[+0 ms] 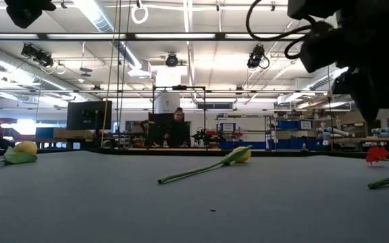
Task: Sort flowers into vase by color
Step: Put the red flower into the transparent flower vase
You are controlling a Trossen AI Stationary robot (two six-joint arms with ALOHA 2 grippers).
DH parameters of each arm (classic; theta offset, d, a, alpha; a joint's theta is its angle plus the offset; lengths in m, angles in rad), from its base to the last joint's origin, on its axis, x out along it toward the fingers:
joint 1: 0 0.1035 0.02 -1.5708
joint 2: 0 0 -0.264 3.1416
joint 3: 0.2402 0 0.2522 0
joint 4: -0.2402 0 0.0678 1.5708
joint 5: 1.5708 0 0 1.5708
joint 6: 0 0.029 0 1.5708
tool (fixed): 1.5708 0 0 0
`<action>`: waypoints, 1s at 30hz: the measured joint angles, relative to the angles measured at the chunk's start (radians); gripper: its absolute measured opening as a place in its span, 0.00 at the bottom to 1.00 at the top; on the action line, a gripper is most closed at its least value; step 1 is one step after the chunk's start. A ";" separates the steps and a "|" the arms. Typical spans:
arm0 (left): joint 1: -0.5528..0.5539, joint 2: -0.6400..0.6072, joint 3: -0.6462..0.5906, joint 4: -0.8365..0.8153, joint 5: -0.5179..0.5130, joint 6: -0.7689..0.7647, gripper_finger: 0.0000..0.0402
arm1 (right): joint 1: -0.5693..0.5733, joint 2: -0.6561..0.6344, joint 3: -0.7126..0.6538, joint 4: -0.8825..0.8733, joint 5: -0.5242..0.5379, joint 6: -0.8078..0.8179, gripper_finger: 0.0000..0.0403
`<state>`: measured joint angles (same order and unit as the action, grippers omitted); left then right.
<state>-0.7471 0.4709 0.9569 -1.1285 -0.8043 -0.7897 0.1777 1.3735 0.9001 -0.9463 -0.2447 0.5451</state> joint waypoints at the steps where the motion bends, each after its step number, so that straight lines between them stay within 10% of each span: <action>1: 0.000 0.000 0.000 -0.001 0.009 -0.005 0.22 | 0.008 0.006 0.000 -0.018 0.001 -0.066 0.57; 9: 0.000 0.000 0.000 0.011 0.028 -0.183 0.24 | 0.058 0.079 -0.049 -0.042 -0.016 -0.355 0.57; 23: 0.129 0.171 0.147 -0.070 -0.077 -0.055 0.24 | 0.090 0.109 -0.225 0.115 0.015 -0.380 0.55; 30: 0.190 0.171 0.152 -0.047 -0.087 -0.069 0.24 | 0.071 0.115 -0.179 0.154 0.043 -0.332 0.28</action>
<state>-0.5573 0.6415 1.1091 -1.1751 -0.8916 -0.8585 0.2485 1.4889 0.7207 -0.7925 -0.2020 0.2136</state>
